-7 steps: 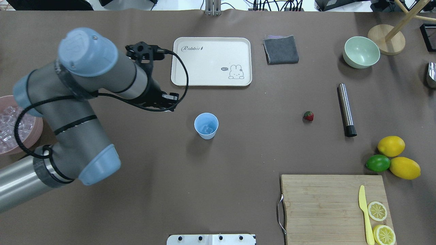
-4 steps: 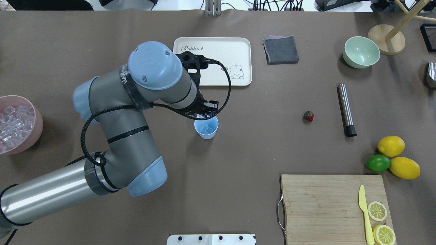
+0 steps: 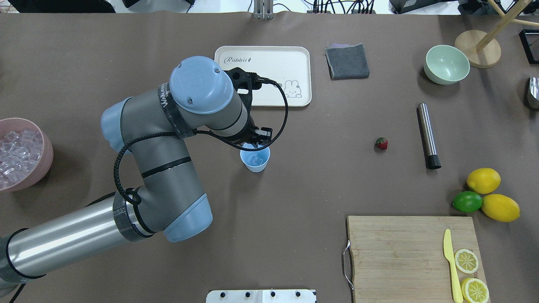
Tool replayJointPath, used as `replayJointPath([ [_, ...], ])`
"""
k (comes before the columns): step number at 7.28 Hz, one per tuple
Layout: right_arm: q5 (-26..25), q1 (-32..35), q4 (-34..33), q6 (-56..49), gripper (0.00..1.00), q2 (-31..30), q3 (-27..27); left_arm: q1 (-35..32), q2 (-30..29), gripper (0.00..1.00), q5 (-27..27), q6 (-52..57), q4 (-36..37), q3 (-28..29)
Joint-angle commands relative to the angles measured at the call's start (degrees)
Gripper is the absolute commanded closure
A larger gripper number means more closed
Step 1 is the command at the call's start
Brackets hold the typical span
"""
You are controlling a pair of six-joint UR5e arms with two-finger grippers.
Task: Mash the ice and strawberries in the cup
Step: 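Lower the cube into the blue cup and open the left gripper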
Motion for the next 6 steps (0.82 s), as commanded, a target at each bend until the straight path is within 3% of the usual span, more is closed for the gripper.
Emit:
replayJointPath([
  [1,0.2,0.0,0.0,0.0,0.0,0.0,-0.3,2.4,-0.2,0.03,4.0,-1.0,-0.7,0.0],
  [3,0.2,0.0,0.0,0.0,0.0,-0.1,-0.2,1.7,0.2,0.03,4.6,-1.9,0.1,-2.1],
  [4,0.2,0.0,0.1,-0.1,0.0,-0.1,-0.1,-1.4,3.1,0.03,3.6,0.8,1.7,-4.9],
  [6,0.2,0.0,0.0,-0.1,0.0,-0.3,0.2,-9.5,15.3,0.03,-3.4,13.0,1.9,-12.8],
])
